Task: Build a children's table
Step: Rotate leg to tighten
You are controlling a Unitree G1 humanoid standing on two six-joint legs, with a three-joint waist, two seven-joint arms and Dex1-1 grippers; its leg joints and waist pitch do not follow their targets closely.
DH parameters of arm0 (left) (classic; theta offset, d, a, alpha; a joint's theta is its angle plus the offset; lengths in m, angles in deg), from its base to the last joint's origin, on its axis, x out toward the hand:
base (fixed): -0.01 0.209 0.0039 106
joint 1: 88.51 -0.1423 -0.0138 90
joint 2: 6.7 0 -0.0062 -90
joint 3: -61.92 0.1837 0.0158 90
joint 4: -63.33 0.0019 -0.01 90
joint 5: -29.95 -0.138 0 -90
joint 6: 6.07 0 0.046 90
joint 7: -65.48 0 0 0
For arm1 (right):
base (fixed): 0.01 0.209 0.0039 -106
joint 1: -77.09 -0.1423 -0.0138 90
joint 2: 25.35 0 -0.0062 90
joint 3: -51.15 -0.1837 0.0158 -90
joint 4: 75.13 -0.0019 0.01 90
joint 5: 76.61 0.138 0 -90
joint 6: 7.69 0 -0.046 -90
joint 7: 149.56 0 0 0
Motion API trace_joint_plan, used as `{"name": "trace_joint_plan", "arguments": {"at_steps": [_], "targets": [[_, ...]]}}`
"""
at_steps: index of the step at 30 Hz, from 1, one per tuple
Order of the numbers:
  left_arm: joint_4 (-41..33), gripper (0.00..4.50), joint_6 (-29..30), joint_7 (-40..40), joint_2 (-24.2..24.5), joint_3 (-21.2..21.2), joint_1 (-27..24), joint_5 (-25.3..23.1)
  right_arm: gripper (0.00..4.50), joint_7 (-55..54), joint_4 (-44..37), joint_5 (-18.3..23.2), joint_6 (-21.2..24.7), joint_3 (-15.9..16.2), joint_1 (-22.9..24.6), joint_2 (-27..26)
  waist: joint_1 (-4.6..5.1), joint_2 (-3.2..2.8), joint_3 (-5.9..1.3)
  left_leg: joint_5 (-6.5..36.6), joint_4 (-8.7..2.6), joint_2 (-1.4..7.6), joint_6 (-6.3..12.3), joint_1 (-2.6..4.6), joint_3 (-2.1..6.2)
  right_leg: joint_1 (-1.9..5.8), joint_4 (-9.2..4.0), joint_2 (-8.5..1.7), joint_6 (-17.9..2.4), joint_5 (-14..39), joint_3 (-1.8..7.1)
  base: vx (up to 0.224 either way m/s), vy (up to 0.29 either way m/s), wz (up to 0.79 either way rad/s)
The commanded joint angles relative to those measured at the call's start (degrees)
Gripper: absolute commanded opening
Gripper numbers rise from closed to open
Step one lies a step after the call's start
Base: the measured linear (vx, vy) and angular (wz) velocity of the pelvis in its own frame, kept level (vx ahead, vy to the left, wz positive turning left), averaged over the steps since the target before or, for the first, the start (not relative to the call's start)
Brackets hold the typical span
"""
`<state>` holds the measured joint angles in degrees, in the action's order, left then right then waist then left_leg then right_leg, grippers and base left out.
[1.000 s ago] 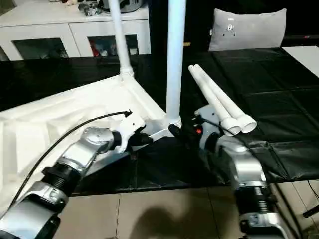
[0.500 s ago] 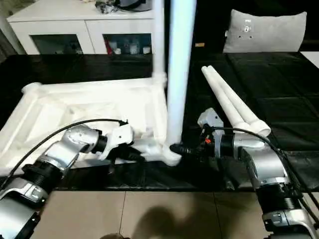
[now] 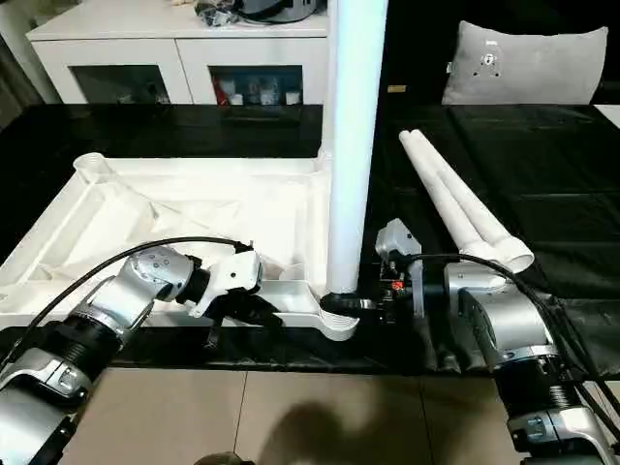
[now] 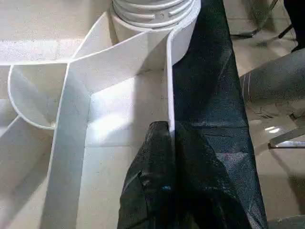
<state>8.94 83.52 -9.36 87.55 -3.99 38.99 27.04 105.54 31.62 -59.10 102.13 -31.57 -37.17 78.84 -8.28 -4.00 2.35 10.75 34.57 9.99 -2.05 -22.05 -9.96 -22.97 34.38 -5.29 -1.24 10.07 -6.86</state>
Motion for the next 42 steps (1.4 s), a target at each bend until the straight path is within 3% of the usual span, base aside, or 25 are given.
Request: {"name": "trace_joint_plan", "arguments": {"at_steps": [1, 7, 11, 13, 14, 16, 18, 20, 23, 25, 26, 30, 33, 37, 42], "targets": [[-0.6, 0.0, -0.5, -1.8, 0.4, 1.5, -0.7, -0.9, 2.44, 0.6, -0.6, 0.6, 0.7, 0.5, 0.2, 0.7, 0.13, 1.22, -4.09, 7.2, -3.55, 3.76, 5.19, 0.78, 1.11, 3.2, -3.83, -4.58, -10.8, 11.9, 3.48, 0.0, 0.0, 0.0], [-0.9, 0.0, 0.0, -1.4, -0.1, 1.0, -1.0, -0.3, 2.13, -0.1, -2.8, 2.4, 2.5, -0.5, 1.4, -0.4, 0.14, 1.28, -4.1, 6.8, -3.52, 3.73, 5.35, 0.74, 1.1, 3.2, -3.76, -4.54, -10.8, 11.4, 3.49, 0.0, 0.0, 0.0], [-1.6, 0.0, 3.6, 2.5, -2.1, -0.7, -1.4, 0.6, 2.1, -6.4, -5.4, 3.5, 5.5, -2.0, 3.2, -3.8, 0.32, 1.18, -3.99, 7.0, -3.66, 3.78, 4.99, 0.71, 1.11, 3.13, -3.96, -4.51, -10.4, 12.2, 3.53, 0.0, 0.0, 0.0], [-1.6, 0.0, 5.9, 4.8, -3.3, -1.7, -1.2, 1.0, 2.1, -11.0, -4.3, 1.8, 5.2, -2.4, 2.7, -5.4, 0.52, 1.02, -3.75, 9.0, -3.86, 3.7, 3.88, 0.96, 1.13, 2.96, -4.35, -4.59, -9.8, 15.8, 3.51, 0.0, 0.0, 0.0], [-0.8, 0.0, 9.7, 10.4, -5.6, -3.5, -0.3, 1.0, 2.1, -20.8, -0.7, -2.6, 3.8, -3.3, 1.1, -8.5, 1.13, 1.05, -3.43, 11.2, -4.1, 3.44, 2.17, 0.99, 1.19, 2.8, -4.84, -4.52, -9.0, 19.9, 3.37, 0.0, 0.0, 0.0], [-0.5, 0.0, 10.5, 11.9, -6.3, -4.1, 0.0, 1.1, 2.09, -23.5, 0.6, -3.7, 3.6, -3.7, 0.5, -9.2, 1.89, 1.29, -3.38, 13.4, -4.31, 3.05, 0.98, 1.02, 1.39, 3.17, -5.51, -4.58, -7.0, 24.5, 3.04, 0.0, 0.0, 0.0], [0.8, 0.0, 13.8, 18.4, -9.3, -6.5, 1.5, 1.6, 2.06, -32.4, 4.1, -6.0, 3.9, -5.4, -1.7, -11.8, 2.96, 1.12, -3.08, 14.9, -4.32, 2.88, 0.48, 1.16, 1.39, 2.91, -5.9, -4.33, -6.6, 26.2, 2.92, 0.0, 0.0, 0.0], [2.5, 0.0, 17.2, 27.6, -13.2, -9.5, 3.5, 1.8, 2.04, -42.7, 7.5, -7.7, 5.1, -7.8, -4.0, -15.1, 3.74, 1.12, -3.37, 15.2, -4.24, 2.74, 0.4, 1.2, 1.55, 3.09, -6.16, -4.4, -6.3, 26.6, 2.76, 0.0, 0.0, 0.0], [3.5, 0.0, 17.9, 37.5, -16.6, -12.2, 4.9, 0.9, 2.04, -48.5, 10.0, -10.4, 4.0, -7.4, -5.5, -16.7, 4.23, 1.35, -3.47, 13.3, -4.12, 2.62, 1.14, 1.09, 1.36, 2.96, -6.12, -4.18, -6.5, 23.8, 2.86, 0.0, 0.0, 0.0], [3.2, 0.0, 18.0, 37.4, -17.2, -12.2, 4.9, 0.9, 2.04, -49.1, 10.9, -9.2, 3.2, -8.8, -5.8, -17.4, 4.11, 1.35, -3.7, 11.5, -3.87, 2.53, 2.49, 0.97, 1.19, 3.09, -5.91, -4.2, -7.1, 21.1, 3.0, 0.0, 0.0, 0.0], [3.0, 0.0, 17.9, 37.2, -17.2, -12.0, 4.9, 0.6, 2.36, -49.3, 11.3, -8.5, 2.6, -9.7, -6.0, -17.9, 3.89, 1.39, -3.9, 8.8, -3.74, 2.49, 4.05, 0.38, 1.18, 3.47, -5.44, -4.23, -7.6, 17.7, 3.06, 0.0, 0.0, 0.0], [2.4, 0.0, 17.4, 35.5, -16.1, -11.1, 4.6, -0.4, 2.82, -46.9, 10.5, -6.8, 2.0, -10.7, -5.6, -17.8, 3.61, 1.18, -4.3, 5.1, -3.37, 2.78, 6.56, 0.3, 1.11, 3.45, -4.43, -4.11, -10.2, 9.7, 3.11, 0.0, 0.0, 0.0], [2.4, 0.0, 16.7, 34.6, -14.8, -10.2, 4.4, -0.9, 2.97, -46.2, 10.1, -6.8, 1.5, -10.8, -5.4, -17.1, 3.64, 1.08, -4.28, 4.8, -3.35, 2.79, 7.19, 0.15, 1.15, 3.55, -4.23, -4.08, -10.9, 8.2, 3.02, 0.0, 0.0, 0.0], [1.8, 0.0, 15.3, 32.4, -12.9, -8.8, 3.6, -1.5, 3.28, -43.7, 9.4, -6.6, -0.2, -10.5, -4.8, -15.4, 3.57, 0.82, -4.15, 6.9, -3.47, 2.86, 6.52, 0.43, 1.11, 3.49, -4.54, -4.13, -10.8, 10.4, 3.03, 0.0, 0.0, 0.0], [1.7, 0.0, 12.4, 27.4, -9.7, -6.4, 2.2, -2.6, 3.63, -33.8, 7.5, -7.1, -4.5, -7.8, -2.7, -10.2, 3.37, 0.75, -4.03, 9.0, -3.55, 2.98, 5.81, 0.45, 1.09, 3.55, -4.71, -4.12, -10.1, 11.6, 3.07, 0.0, 0.0, 0.0]]}}
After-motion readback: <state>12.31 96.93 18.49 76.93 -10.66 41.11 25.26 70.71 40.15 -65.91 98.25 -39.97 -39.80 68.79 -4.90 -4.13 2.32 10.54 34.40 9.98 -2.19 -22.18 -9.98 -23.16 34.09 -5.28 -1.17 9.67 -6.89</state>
